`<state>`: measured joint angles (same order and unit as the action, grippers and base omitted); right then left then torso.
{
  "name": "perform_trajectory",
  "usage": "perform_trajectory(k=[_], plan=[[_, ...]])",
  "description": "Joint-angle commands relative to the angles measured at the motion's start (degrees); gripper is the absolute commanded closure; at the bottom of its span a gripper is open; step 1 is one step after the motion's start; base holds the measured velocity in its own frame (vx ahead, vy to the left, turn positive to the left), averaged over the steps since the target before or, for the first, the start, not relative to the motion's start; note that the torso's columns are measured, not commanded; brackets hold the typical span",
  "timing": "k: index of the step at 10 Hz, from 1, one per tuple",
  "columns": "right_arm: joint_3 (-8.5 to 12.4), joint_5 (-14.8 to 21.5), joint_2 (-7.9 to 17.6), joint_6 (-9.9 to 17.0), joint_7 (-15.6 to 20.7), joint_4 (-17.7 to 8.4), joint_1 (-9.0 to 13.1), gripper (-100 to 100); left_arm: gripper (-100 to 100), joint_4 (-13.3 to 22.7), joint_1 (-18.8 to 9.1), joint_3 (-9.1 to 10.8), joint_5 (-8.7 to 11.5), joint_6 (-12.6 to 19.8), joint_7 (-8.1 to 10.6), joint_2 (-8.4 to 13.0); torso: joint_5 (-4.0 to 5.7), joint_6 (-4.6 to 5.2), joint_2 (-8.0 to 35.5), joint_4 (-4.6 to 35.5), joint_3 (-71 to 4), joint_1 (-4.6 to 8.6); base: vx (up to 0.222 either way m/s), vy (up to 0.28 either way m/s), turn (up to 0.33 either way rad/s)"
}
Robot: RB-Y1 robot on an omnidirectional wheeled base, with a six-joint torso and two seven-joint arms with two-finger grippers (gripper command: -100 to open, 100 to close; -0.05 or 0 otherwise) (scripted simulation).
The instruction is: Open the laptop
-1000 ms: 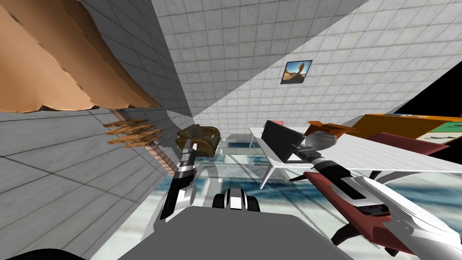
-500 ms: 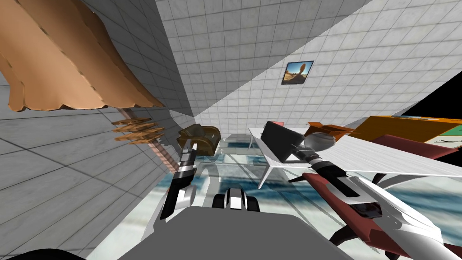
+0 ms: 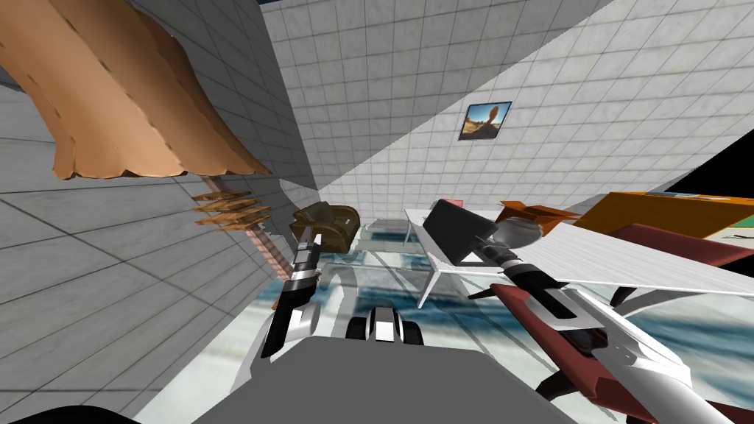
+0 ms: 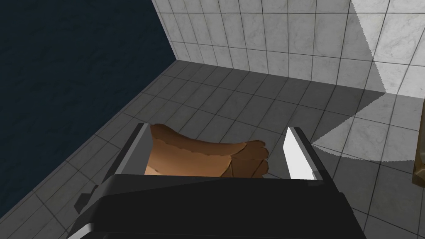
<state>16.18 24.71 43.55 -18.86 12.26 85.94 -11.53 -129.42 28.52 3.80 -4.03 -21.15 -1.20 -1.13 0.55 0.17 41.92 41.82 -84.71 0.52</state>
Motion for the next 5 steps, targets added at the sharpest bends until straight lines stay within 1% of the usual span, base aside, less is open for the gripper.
perform_trajectory(k=[1,2,3,5], plan=[[-0.59,-1.0,-0.35,0.06,-0.9,-1.39,1.04,100,0,0.0,0.0,0.0,0.0,0.0,0.0,0.0,0.03,-0.17,-0.07,-0.04,-0.04,0.04,-0.015,-0.042,0.013],[-1.22,-2.66,-2.47,-0.49,-2.25,-3.56,2.1,100,0,0.0,0.0,0.0,0.0,0.0,0.0,0.0,-0.17,-0.17,-0.06,0.08,-0.07,-0.21,-0.01,-0.093,0.019],[-1.22,-2.66,-2.47,-0.49,-2.25,-3.56,2.1,100,0,0.0,0.0,0.0,0.0,0.0,0.0,0.0,-0.17,-0.26,-0.04,0.08,-0.05,-0.19,-0.024,-0.093,0.026],[-1.89,-4.12,-4.62,-1.11,-3.26,-5.66,2.94,100,0,0.0,0.0,0.0,0.0,0.0,0.0,0.0,-0.1,-0.23,-0.03,0.01,-0.03,-0.26,-0.019,-0.091,0.017]])
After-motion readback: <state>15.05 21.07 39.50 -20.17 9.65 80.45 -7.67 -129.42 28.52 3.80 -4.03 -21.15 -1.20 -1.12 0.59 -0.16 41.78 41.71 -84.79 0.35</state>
